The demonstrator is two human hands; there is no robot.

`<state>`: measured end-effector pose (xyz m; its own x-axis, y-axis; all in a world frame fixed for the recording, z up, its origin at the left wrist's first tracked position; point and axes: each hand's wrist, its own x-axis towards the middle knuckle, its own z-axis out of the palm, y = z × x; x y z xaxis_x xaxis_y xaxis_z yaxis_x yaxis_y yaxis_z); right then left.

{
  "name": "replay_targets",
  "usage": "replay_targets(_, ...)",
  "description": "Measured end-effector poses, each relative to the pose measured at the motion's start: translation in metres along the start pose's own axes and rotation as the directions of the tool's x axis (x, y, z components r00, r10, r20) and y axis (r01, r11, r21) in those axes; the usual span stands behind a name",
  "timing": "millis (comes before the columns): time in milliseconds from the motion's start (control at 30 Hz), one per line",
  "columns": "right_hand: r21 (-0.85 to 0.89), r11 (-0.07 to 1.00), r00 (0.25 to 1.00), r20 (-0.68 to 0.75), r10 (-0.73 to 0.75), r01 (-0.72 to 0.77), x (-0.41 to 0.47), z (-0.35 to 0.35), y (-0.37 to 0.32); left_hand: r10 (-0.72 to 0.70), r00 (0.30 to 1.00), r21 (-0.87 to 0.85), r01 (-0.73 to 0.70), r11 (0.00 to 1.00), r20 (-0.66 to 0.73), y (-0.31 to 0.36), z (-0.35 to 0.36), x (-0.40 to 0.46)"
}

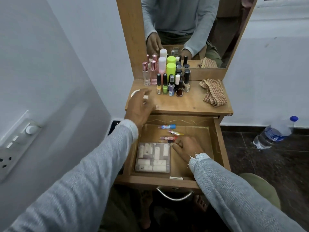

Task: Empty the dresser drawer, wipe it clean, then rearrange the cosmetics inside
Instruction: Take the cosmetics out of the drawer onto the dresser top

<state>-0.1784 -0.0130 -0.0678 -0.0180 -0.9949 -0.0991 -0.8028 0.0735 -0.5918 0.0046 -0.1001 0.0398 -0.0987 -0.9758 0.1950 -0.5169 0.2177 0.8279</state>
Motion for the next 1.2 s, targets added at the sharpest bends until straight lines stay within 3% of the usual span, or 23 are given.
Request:
replay_targets(167,-0.036,0.995,0.976,0.194,0.098,-0.092,-0.005,0.008,-0.012,-0.018,0.999,0.014,0.018,1.0,0.039,-0.033,-0.01,-0.076)
replay_targets(267,-0.003,0.984,0.959,0.225,0.172,-0.176,-0.003,0.012,-0.027,-0.092,0.992,0.06,0.087,0.994,0.085,-0.046,-0.013,-0.098)
replay_targets(633,0.385,0.829,0.911,0.253,0.327,-0.405,-0.006,0.005,-0.036,-0.069,0.995,0.073,0.063,0.995,0.078,-0.06,-0.021,-0.088)
replay_targets(833,0.519,0.743,0.905,0.291,0.31,-0.422,-0.009,0.001,-0.043,-0.06,0.998,0.077,0.059,0.995,0.015,-0.062,-0.031,-0.074)
replay_targets(1000,0.63,0.584,0.858,0.411,0.307,-0.511,-0.005,-0.001,-0.039,-0.03,0.996,0.076,0.036,0.996,-0.085,-0.053,-0.038,-0.05)
replay_targets(1100,0.646,0.564,0.854,0.441,0.275,-0.515,-0.004,-0.01,-0.043,-0.007,0.995,0.124,0.02,0.992,-0.103,-0.045,-0.04,-0.028)
replay_targets(1200,0.659,0.6,0.889,0.379,0.257,-0.455,-0.008,-0.027,-0.045,-0.05,0.995,0.152,0.062,0.986,-0.085,-0.034,-0.04,0.0)
